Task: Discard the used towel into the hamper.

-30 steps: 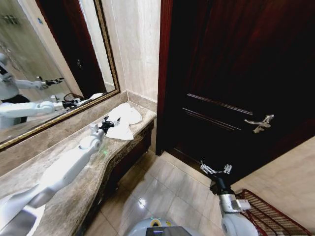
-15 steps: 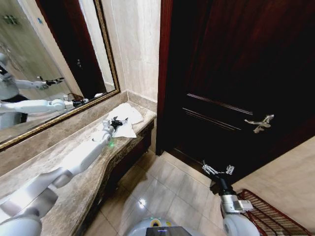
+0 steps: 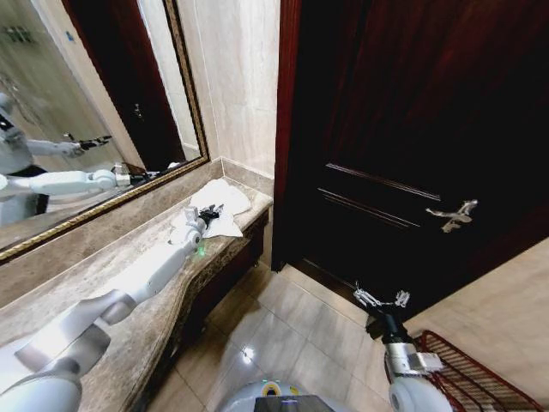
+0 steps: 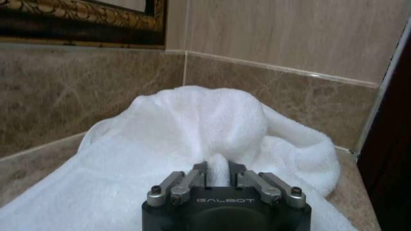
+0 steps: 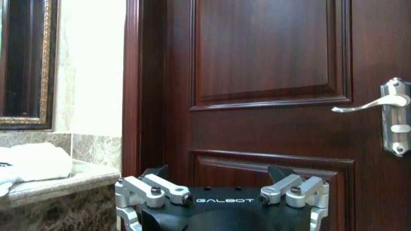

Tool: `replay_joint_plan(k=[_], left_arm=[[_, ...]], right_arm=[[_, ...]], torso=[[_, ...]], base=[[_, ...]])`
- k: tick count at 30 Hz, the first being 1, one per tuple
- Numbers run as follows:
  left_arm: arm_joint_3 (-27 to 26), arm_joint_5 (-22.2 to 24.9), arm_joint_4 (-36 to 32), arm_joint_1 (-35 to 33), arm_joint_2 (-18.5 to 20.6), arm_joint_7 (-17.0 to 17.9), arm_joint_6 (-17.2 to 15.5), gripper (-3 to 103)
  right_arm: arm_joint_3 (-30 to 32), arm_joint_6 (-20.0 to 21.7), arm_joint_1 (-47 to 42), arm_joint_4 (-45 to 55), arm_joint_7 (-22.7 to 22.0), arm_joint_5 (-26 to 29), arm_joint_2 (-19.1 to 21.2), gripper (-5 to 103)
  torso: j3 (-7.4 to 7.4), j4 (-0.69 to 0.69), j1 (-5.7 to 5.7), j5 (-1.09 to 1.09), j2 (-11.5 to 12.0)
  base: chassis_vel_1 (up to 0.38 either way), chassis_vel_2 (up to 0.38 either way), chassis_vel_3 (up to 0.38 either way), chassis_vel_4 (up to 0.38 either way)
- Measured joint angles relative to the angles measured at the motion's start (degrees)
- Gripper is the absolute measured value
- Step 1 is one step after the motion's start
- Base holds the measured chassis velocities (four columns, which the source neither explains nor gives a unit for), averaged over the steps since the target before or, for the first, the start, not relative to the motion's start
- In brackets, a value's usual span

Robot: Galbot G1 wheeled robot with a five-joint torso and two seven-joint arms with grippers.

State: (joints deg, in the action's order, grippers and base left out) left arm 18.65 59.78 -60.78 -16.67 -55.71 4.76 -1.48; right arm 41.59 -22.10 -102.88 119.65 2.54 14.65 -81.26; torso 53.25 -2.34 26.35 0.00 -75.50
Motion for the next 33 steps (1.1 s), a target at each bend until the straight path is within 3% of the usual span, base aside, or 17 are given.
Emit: replay_joint_plan(k=[2, 4, 6, 19, 23, 25, 33], left_arm=[[-0.5, -0.2, -0.3, -0.5, 0.0, 0.0, 0.5, 14], [-0.6, -0.3, -0.4, -0.6, 0.0, 0.0, 0.6, 14], [-1.4, -0.5, -0.9, -1.2, 0.1, 0.0, 1.0, 2], [-5.2, -0.7, -4.4, -3.3, 1.3, 0.3, 3.3, 2], [-8.1, -1.6, -8.2, -5.1, 2.3, 1.3, 3.9, 2], [-10.9, -3.4, -13.2, -7.7, 3.9, 2.4, 5.7, 2], [-17.2, -4.9, -25.6, -15.1, 8.1, 4.3, 6.8, 2]], right_arm=[[-0.1, 0.0, 0.0, 0.0, 0.0, 0.0, 0.1, 100], [-0.1, 0.0, 0.0, 0.0, 0.0, 0.0, 0.1, 100], [-0.1, 0.1, 0.1, 0.0, 0.0, 0.0, 0.2, 100], [0.1, 0.0, 0.0, 0.1, -0.1, 1.1, 0.0, 100], [0.2, 0.0, 0.1, 0.3, -0.1, 1.5, -0.1, 100], [0.2, 0.0, 0.3, 0.4, -0.1, 1.8, -0.1, 100], [0.0, -0.2, 0.4, 0.4, -0.1, 1.9, -0.3, 100]], torso=[[0.00, 0.00, 0.00, 0.00, 0.0], [0.00, 0.00, 0.00, 0.00, 0.0], [0.00, 0.00, 0.00, 0.00, 0.0], [0.00, 0.01, 0.00, 0.00, 0.0], [0.00, 0.01, 0.00, 0.00, 0.0], [0.00, 0.01, 0.00, 0.00, 0.0], [0.00, 0.00, 0.00, 0.00, 0.0]], base=[[0.000, 0.000, 0.000, 0.000], [0.000, 0.000, 0.000, 0.000], [0.000, 0.000, 0.000, 0.000], [0.000, 0.000, 0.000, 0.000], [0.000, 0.000, 0.000, 0.000], [0.000, 0.000, 0.000, 0.000], [0.000, 0.000, 0.000, 0.000]])
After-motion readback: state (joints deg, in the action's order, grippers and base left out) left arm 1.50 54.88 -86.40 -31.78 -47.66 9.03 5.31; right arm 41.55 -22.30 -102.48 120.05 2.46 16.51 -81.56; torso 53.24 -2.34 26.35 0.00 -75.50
